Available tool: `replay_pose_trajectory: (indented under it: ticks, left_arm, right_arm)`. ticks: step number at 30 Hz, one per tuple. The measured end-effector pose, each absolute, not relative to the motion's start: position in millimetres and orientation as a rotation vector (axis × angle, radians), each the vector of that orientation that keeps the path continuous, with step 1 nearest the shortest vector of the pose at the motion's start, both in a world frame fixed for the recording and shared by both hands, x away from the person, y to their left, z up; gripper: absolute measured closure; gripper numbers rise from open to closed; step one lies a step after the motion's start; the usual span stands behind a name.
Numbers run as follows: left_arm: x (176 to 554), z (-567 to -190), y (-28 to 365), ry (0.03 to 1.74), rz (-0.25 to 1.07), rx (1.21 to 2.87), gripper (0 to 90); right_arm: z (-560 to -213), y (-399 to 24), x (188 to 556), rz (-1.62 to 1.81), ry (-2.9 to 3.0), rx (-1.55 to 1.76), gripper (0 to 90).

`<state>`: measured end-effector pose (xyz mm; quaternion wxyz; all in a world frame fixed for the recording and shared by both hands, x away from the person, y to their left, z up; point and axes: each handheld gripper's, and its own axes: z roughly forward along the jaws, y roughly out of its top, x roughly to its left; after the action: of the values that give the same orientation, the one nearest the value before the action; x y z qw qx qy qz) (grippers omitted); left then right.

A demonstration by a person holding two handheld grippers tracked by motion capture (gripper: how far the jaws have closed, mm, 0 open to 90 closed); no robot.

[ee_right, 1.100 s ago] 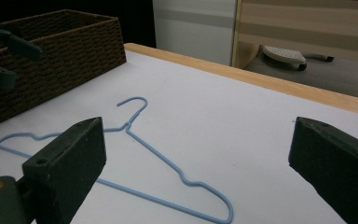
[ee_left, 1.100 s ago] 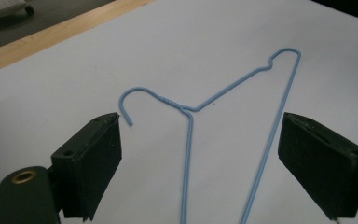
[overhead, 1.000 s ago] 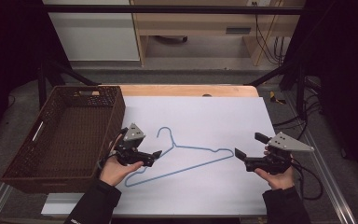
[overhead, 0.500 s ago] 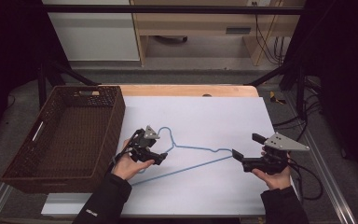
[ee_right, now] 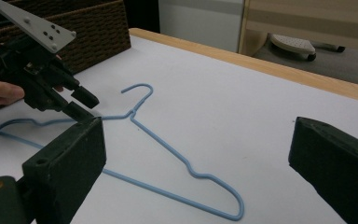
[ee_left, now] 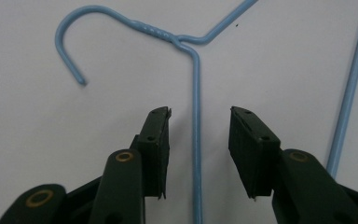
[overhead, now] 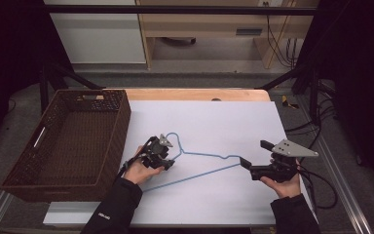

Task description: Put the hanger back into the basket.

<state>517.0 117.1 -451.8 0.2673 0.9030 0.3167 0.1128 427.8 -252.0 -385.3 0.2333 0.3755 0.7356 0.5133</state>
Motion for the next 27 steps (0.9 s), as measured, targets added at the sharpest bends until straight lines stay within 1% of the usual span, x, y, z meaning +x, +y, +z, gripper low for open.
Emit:
replay_pose_trajectory:
  ticks: [5, 11, 15, 21, 27]
  left_arm:
    - [518.8, -456.4, 115.8, 0.836, 0.285, 2.469, 68.5]
    - [520.0, -457.4, 114.9, 0.837, 0.270, 2.477, 75.9]
    - [521.0, -456.3, 113.4, 0.857, 0.254, 2.495, 79.2]
    - [521.0, -454.6, 108.2, 0.860, 0.265, 2.536, 85.5]
    - [520.3, -453.3, 103.7, 0.856, 0.286, 2.566, 86.5]
  right_arm:
    - [-385.5, -252.0, 428.1, 1.410, 2.021, 1.029, 4.4]
    - [-385.7, -251.6, 428.1, 1.408, 2.025, 1.030, 4.4]
    - [-385.8, -251.4, 428.2, 1.408, 2.025, 1.032, 4.5]
    - [-387.6, -248.9, 429.7, 1.401, 2.039, 1.029, 4.5]
    - [-389.9, -245.8, 432.0, 1.393, 2.054, 1.028, 4.5]
